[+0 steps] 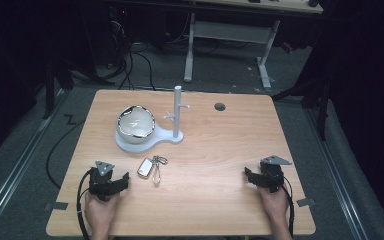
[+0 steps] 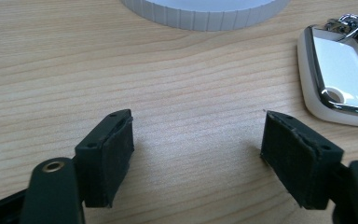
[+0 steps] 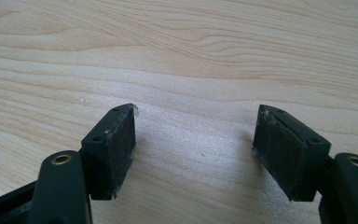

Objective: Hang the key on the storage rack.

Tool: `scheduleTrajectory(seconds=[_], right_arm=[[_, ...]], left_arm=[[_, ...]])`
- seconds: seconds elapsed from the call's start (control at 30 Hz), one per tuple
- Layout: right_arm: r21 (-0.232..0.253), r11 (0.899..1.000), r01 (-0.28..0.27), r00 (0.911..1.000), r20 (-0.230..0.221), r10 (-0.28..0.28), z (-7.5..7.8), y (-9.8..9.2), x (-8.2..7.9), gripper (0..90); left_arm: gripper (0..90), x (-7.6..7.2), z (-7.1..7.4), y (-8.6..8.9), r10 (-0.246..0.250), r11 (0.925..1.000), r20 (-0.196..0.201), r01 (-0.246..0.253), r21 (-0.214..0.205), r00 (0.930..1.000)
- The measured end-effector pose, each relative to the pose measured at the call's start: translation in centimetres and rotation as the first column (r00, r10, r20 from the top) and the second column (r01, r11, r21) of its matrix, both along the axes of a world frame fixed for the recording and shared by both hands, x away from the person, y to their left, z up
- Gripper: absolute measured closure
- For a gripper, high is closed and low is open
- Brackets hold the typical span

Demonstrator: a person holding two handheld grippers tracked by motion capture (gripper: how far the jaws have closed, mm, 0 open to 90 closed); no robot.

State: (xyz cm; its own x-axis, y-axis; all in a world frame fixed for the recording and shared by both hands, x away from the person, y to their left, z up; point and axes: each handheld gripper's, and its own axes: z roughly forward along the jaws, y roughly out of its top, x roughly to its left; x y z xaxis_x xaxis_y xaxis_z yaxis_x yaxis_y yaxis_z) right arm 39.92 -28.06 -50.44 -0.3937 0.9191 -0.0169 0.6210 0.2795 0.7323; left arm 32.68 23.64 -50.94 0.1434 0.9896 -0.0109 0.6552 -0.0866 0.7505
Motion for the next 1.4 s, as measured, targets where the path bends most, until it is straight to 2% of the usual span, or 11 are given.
scheduleTrajectory(seconds=[0.43,0.77,0.9,1.0,1.13,1.23,1.4], right_arm=[[0.000,1.000,0.001,1.0000,0.000,-0.001,0.0,0.0,0.0,29.8],[-0.001,1.000,0.001,1.0000,0.001,-0.001,0.0,0.0,0.0,29.9],[-0.001,1.000,0.003,1.0000,0.001,-0.003,0.0,0.0,0.0,29.9],[-0.001,1.000,0.003,1.0000,0.001,-0.003,0.0,0.0,0.0,29.9],[0.000,1.000,0.003,1.0000,0.000,-0.003,0.0,0.0,0.0,29.9],[-0.001,1.000,0.002,1.0000,0.001,-0.002,0.0,0.0,0.0,29.9],[-0.001,1.000,0.002,1.0000,0.001,-0.002,0.0,0.0,0.0,29.9]], left_arm=[[27.8,0.0,0.0,0.0,0.000,1.0000,0.001,0.000,-0.001,1.0000],[34.6,0.0,0.1,0.0,0.012,0.9999,0.009,-0.012,0.003,0.9999],[32.3,-0.1,0.1,0.0,0.019,0.9998,0.017,-0.018,-0.010,0.9997],[31.8,-0.2,0.1,-0.1,0.005,0.9996,0.017,-0.005,-0.027,0.9998],[31.4,-0.4,0.2,-0.5,-0.015,0.9997,0.017,0.016,-0.020,0.9997],[30.8,-0.5,0.4,-0.8,-0.026,0.9990,0.020,0.027,-0.035,0.9995],[28.5,-0.4,0.5,-1.7,-0.059,0.9976,0.016,0.060,-0.035,0.9981]])
